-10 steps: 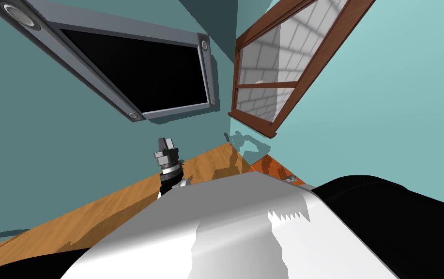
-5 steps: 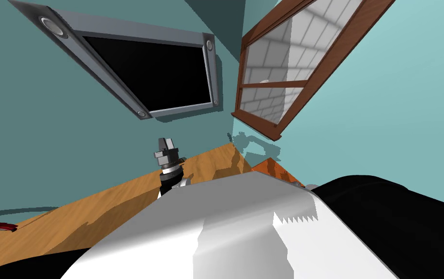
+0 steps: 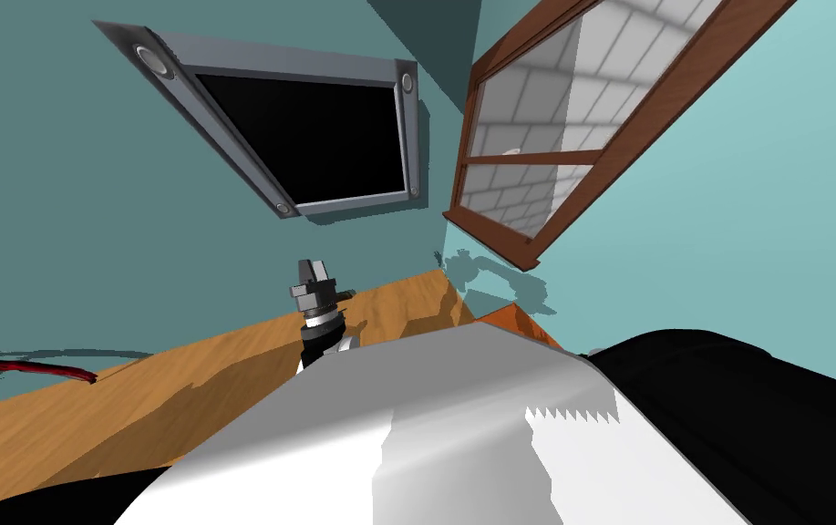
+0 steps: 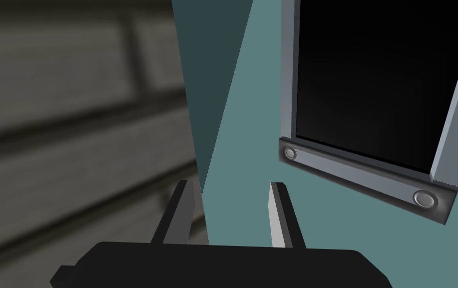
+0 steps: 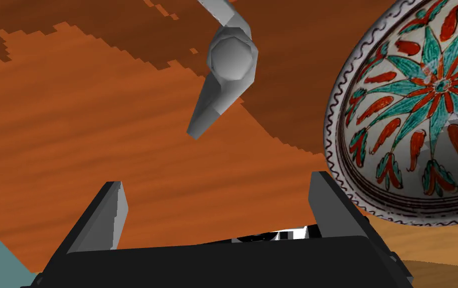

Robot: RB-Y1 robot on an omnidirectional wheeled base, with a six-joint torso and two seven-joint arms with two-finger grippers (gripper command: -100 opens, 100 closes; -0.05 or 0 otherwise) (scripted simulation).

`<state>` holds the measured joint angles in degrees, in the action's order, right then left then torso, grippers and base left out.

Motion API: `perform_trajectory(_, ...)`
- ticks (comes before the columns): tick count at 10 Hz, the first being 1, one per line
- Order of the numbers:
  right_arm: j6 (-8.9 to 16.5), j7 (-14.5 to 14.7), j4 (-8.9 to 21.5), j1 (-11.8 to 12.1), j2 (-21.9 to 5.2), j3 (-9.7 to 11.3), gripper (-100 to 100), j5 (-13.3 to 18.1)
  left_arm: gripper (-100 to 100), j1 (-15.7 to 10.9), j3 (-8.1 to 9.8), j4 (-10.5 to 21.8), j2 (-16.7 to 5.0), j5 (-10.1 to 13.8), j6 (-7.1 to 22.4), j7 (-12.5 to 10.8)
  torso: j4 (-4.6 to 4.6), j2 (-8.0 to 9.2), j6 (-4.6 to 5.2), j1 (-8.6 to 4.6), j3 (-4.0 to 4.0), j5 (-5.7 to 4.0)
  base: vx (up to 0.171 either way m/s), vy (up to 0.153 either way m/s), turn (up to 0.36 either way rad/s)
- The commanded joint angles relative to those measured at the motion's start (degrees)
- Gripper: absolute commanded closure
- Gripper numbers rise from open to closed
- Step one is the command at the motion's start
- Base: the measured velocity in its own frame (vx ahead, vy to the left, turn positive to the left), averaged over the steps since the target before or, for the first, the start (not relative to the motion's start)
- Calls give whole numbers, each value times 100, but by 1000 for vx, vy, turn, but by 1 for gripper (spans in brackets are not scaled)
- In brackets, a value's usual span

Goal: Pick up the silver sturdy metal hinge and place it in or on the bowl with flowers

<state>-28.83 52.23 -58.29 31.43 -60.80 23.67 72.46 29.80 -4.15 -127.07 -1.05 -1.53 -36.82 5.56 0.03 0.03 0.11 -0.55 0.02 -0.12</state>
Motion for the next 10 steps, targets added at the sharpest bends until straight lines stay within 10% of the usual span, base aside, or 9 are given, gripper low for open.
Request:
perform_trajectory(1, -13, 84, 272, -128, -58, 142, -100, 167, 0, 0, 0, 0, 0, 0, 0, 0, 0, 0, 0, 0, 0, 0, -56, -102, 146)
perform_trajectory(4, 1, 115, 411, -191, -92, 228, -100, 272, 0, 1, 0, 0, 0, 0, 0, 0, -1, -6, 2, 10, -3, 1, -24, -65, 83)
perform_trajectory(5, 4, 114, 417, -193, -101, 234, 0, 281, 0, 1, 0, 0, 0, 0, 0, 0, -2, -12, 5, 24, -6, 2, -2, -8, -3)
perform_trajectory(6, 25, 57, 548, -243, -6, 252, -100, 251, 0, 1, 0, 0, 1, 0, 0, 0, -3, -14, 4, 36, -8, 6, -53, -8, 212)
perform_trajectory(10, 98, -142, 1008, -422, 323, 317, -100, 147, 0, -1, -1, 0, 1, 0, 0, 0, 10, 45, 3, 40, 26, 7, -146, -10, 297)
